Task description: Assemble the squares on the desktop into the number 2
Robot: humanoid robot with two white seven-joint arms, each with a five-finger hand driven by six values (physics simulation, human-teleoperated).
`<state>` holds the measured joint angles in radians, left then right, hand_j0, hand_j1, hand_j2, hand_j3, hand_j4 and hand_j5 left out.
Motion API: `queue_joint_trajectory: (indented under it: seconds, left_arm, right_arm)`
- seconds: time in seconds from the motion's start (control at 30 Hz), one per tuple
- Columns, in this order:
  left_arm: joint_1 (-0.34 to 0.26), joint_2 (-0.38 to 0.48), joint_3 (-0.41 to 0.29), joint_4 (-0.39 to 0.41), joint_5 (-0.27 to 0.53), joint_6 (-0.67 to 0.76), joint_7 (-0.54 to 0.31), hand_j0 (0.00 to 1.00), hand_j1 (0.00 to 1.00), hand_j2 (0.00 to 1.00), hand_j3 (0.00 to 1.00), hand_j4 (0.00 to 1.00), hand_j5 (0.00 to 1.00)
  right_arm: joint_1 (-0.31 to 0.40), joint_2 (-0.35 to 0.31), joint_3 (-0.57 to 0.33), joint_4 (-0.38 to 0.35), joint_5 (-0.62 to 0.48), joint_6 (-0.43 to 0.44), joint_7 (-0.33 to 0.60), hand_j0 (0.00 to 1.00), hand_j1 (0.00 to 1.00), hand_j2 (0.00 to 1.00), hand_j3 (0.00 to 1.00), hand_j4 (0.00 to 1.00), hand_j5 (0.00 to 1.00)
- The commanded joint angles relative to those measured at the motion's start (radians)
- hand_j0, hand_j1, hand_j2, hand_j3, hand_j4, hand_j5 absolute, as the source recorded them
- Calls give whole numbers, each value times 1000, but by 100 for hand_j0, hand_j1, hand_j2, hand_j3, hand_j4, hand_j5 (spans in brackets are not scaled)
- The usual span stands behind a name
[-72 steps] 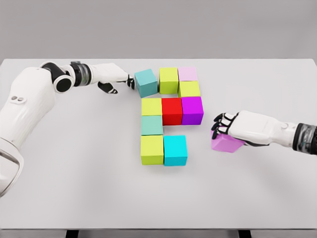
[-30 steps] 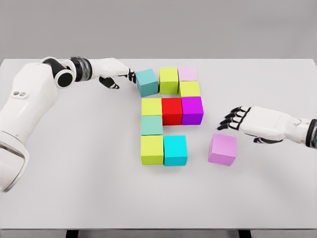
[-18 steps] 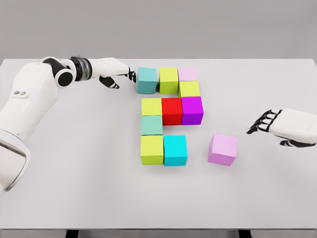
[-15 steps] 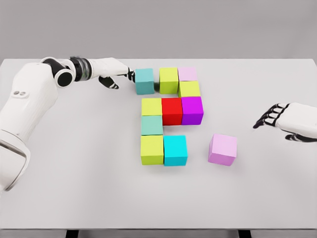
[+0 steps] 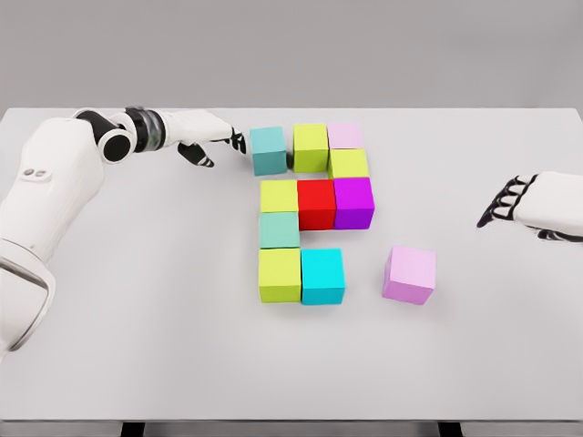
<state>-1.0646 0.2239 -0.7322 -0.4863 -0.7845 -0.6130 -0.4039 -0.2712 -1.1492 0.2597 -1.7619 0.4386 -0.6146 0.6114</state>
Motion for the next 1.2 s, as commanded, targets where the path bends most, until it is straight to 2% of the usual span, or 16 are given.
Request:
queue_joint_trajectory:
  seconds: [0.0,0.03,0.1,0.2,0.3,0.33,0.37,0.43,0.53,0.6,0.73,0.87,0.9,1.07,1.17]
  left_arm:
    - [0,0,2,0,5,2,0,72,72,72,72,72,72]
    - [0,2,2,-3,7,2,0,72,72,72,72,72,72]
    - [0,2,2,-6,7,2,0,72,72,72,72,72,72]
    - [2,2,1,-14,7,2,0,73,73,73,73,73,73]
    - [2,-1,-1,-15,7,2,0,74,74,74,74,74,74]
    - [2,-1,-1,-15,7,2,0,74,74,74,74,74,74]
    - [2,-1,-1,-15,7,2,0,74,74,74,74,74,74]
    - [2,-8,-1,-15,7,2,0,74,74,74,74,74,74]
    - [3,-9,-3,-15,8,2,0,74,74,74,74,74,74]
    - [3,-9,-3,-15,8,2,0,74,74,74,74,74,74]
    - [3,-9,-3,-15,7,2,0,74,74,74,74,74,74]
    - [3,-15,-3,-15,7,2,0,74,74,74,74,74,74]
    - [3,-15,-3,-15,7,2,0,74,74,74,74,74,74]
    - [3,-21,-4,-14,5,2,0,74,74,74,74,74,74]
    - [3,-21,-4,-14,5,2,0,74,74,74,74,74,74]
  right_arm:
    - [-34,-82,220,4,-14,4,-1,79,79,79,79,79,79]
    - [-86,-99,291,5,-15,4,-1,79,79,79,79,79,79]
    - [-149,-138,360,7,-15,4,-1,79,79,79,79,79,79]
    - [-306,-207,549,4,-11,4,-1,78,78,78,78,78,78]
    - [-306,-182,559,5,-1,4,-1,75,75,75,75,75,75]
    - [-307,-176,561,4,-1,4,-1,67,67,67,67,67,67]
    - [-307,-164,561,4,-3,4,-1,64,64,64,64,64,64]
    - [-309,-133,562,5,-3,4,-1,64,64,64,64,64,64]
    - [-313,-121,561,5,-7,4,-1,63,63,63,63,63,63]
    - [-315,-107,559,7,-12,4,-1,57,57,57,57,57,57]
    - [-315,-44,558,30,-14,4,-1,56,56,56,56,56,56]
    - [-315,23,550,91,-15,4,-1,55,55,55,55,55,55]
    - [-315,32,550,101,-15,4,-1,53,53,53,53,53,53]
    - [-315,63,547,134,-14,4,-1,53,53,53,53,53,53]
    - [-315,68,536,124,-15,4,-1,53,53,53,53,53,53]
